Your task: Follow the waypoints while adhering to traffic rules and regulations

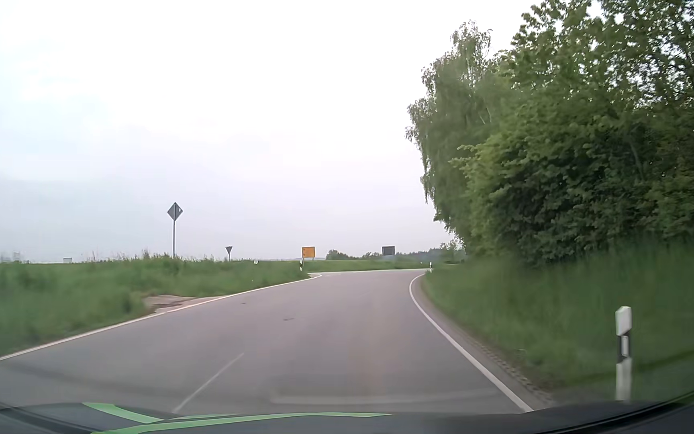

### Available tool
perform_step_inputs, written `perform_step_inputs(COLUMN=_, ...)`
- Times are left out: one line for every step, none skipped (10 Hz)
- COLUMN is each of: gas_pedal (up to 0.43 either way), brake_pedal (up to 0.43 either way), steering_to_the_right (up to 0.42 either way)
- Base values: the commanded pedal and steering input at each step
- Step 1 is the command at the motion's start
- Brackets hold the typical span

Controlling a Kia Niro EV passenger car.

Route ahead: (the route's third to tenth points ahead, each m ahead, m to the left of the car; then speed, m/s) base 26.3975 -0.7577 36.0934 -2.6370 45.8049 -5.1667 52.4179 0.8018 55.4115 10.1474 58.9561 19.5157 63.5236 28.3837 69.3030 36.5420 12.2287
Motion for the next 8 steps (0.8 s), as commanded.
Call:
perform_step_inputs(gas_pedal=0.0, brake_pedal=0.11, steering_to_the_right=0.028)
perform_step_inputs(gas_pedal=0.0, brake_pedal=0.116, steering_to_the_right=0.029)
perform_step_inputs(gas_pedal=0.0, brake_pedal=0.116, steering_to_the_right=0.029)
perform_step_inputs(gas_pedal=0.0, brake_pedal=0.122, steering_to_the_right=0.029)
perform_step_inputs(gas_pedal=0.0, brake_pedal=0.122, steering_to_the_right=0.029)
perform_step_inputs(gas_pedal=0.0, brake_pedal=0.128, steering_to_the_right=0.029)
perform_step_inputs(gas_pedal=0.0, brake_pedal=0.134, steering_to_the_right=0.029)
perform_step_inputs(gas_pedal=0.0, brake_pedal=0.134, steering_to_the_right=0.029)
